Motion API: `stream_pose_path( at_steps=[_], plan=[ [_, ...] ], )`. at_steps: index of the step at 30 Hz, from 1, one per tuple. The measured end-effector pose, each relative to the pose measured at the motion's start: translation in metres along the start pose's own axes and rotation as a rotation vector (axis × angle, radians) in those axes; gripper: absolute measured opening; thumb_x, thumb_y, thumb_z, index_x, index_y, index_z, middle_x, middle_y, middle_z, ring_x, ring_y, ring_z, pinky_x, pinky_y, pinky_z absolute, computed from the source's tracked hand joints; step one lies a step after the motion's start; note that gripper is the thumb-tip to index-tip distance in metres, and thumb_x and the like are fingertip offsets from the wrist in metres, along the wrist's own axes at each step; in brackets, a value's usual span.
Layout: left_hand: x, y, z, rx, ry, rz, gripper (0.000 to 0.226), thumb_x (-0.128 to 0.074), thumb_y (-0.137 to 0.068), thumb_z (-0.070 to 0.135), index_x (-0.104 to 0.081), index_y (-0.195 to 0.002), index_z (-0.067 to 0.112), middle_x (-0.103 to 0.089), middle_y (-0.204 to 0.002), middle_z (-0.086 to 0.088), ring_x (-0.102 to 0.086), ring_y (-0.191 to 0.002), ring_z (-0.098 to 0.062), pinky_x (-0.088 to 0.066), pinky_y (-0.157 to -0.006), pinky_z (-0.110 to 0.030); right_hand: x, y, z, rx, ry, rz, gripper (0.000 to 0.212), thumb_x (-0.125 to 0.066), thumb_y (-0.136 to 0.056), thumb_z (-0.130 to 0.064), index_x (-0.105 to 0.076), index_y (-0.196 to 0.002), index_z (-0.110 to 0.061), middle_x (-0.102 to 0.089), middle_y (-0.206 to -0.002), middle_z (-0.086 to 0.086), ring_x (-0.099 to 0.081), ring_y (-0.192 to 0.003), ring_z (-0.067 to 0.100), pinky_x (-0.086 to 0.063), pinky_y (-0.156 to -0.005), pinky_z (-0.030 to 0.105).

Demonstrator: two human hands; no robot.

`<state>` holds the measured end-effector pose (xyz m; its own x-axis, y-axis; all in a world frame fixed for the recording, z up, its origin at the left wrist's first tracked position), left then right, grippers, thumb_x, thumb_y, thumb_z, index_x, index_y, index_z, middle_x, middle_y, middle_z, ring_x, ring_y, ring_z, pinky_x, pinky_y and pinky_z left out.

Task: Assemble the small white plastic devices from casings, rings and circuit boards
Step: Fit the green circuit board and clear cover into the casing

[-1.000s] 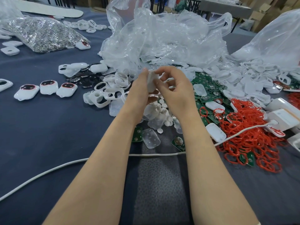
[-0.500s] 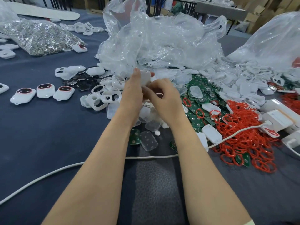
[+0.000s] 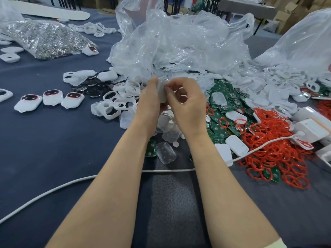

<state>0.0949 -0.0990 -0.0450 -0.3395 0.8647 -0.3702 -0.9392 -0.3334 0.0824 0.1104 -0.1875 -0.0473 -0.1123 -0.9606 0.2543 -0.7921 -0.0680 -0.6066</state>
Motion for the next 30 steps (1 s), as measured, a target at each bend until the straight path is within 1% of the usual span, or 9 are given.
stream_pose_path(
  at_steps=[3,6,10,16,20,22,25,27,30],
  plan=[
    [-0.001,0.0,0.0,0.001,-0.021,-0.012,0.044,-0.033,-0.101,0.038,-0.066,-0.096,0.009,-0.07,-0.091,-0.01,-0.065,-0.086,-0.022,-0.051,-0.092,-0.043,0.0,0.0,0.001,0.012,-0.006,0.003,0.011,-0.065,-0.084,-0.008,-0.068,-0.095,-0.01,-0.06,-0.089,0.005,-0.055,-0.074,0.008,-0.047,-0.069,0.019],
    [0.0,0.0,-0.001,-0.017,-0.035,-0.035,0.045,-0.031,-0.101,0.036,-0.068,-0.088,0.014,-0.072,-0.08,-0.002,-0.066,-0.078,-0.016,-0.051,-0.081,-0.037,0.0,-0.001,0.002,0.0,-0.026,-0.005,0.012,-0.065,-0.085,-0.011,-0.067,-0.096,-0.013,-0.056,-0.086,-0.002,-0.053,-0.073,0.002,-0.046,-0.068,0.017],
    [0.001,-0.004,-0.001,-0.016,-0.109,-0.006,0.049,-0.03,-0.101,0.037,-0.069,-0.079,0.017,-0.07,-0.067,0.005,-0.064,-0.065,-0.009,-0.051,-0.067,-0.029,-0.001,-0.002,0.002,-0.071,-0.061,-0.097,0.014,-0.066,-0.086,-0.014,-0.059,-0.093,-0.024,-0.057,-0.084,0.008,-0.053,-0.072,0.017,-0.05,-0.066,0.034],
    [0.001,-0.006,-0.001,-0.154,-0.289,0.036,0.04,-0.033,-0.102,0.033,-0.056,-0.081,0.009,-0.052,-0.075,-0.011,-0.048,-0.066,-0.017,-0.04,-0.06,-0.028,-0.002,-0.002,0.002,-0.18,-0.138,-0.225,0.02,-0.066,-0.085,-0.009,-0.052,-0.096,-0.018,-0.046,-0.067,-0.01,-0.041,-0.057,0.0,-0.038,-0.059,0.016],
    [0.004,-0.007,0.001,-0.222,-0.238,0.052,0.035,-0.037,-0.101,0.029,-0.058,-0.083,0.008,-0.05,-0.071,-0.011,-0.049,-0.059,-0.013,-0.043,-0.056,-0.021,-0.009,0.006,-0.001,-0.123,0.011,-0.287,0.015,-0.062,-0.082,0.0,-0.055,-0.085,-0.013,-0.051,-0.087,0.004,-0.047,-0.076,0.01,-0.039,-0.074,0.021],
    [0.006,-0.007,-0.002,-0.207,-0.203,0.032,0.037,-0.036,-0.102,0.031,-0.061,-0.086,0.008,-0.06,-0.078,-0.008,-0.059,-0.069,-0.013,-0.05,-0.065,-0.025,-0.012,0.011,0.0,-0.109,0.061,-0.28,0.01,-0.063,-0.083,-0.001,-0.06,-0.087,-0.009,-0.053,-0.093,0.011,-0.05,-0.082,0.013,-0.041,-0.077,0.021],
    [0.004,-0.002,-0.008,-0.209,-0.257,-0.019,0.046,-0.03,-0.104,0.039,-0.062,-0.116,0.008,-0.068,-0.103,-0.002,-0.067,-0.088,-0.005,-0.053,-0.075,-0.019,-0.003,0.001,0.001,-0.316,-0.184,-0.168,0.0,-0.061,-0.091,-0.011,-0.061,-0.091,-0.011,-0.065,-0.094,0.013,-0.063,-0.08,0.02,-0.052,-0.071,0.027],
    [0.001,0.002,-0.008,-0.277,-0.352,-0.046,0.043,-0.028,-0.104,0.041,-0.059,-0.123,0.017,-0.065,-0.106,0.01,-0.062,-0.094,0.006,-0.051,-0.08,-0.014,0.003,-0.006,0.003,-0.531,-0.397,-0.138,0.006,-0.059,-0.093,-0.021,-0.059,-0.095,-0.015,-0.067,-0.099,0.012,-0.068,-0.082,0.023,-0.055,-0.068,0.031],
    [-0.002,0.002,-0.008,-0.347,-0.432,-0.076,0.035,-0.03,-0.105,0.032,-0.056,-0.126,0.02,-0.061,-0.1,0.019,-0.058,-0.09,0.015,-0.046,-0.08,-0.007,0.007,-0.011,0.007,-0.643,-0.404,-0.156,0.011,-0.061,-0.092,-0.029,-0.06,-0.1,-0.021,-0.067,-0.108,0.011,-0.069,-0.088,0.024,-0.056,-0.07,0.033]
  ],
)
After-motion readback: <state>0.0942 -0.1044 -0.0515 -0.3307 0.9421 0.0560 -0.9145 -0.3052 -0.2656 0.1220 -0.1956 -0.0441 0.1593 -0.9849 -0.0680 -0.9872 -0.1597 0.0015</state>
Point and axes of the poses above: each hand's wrist, its own y-axis away from the middle knuckle, its own x-axis out of the back of the hand, z = x × y, the point moved 1 cm from there along -y, towards the middle knuckle
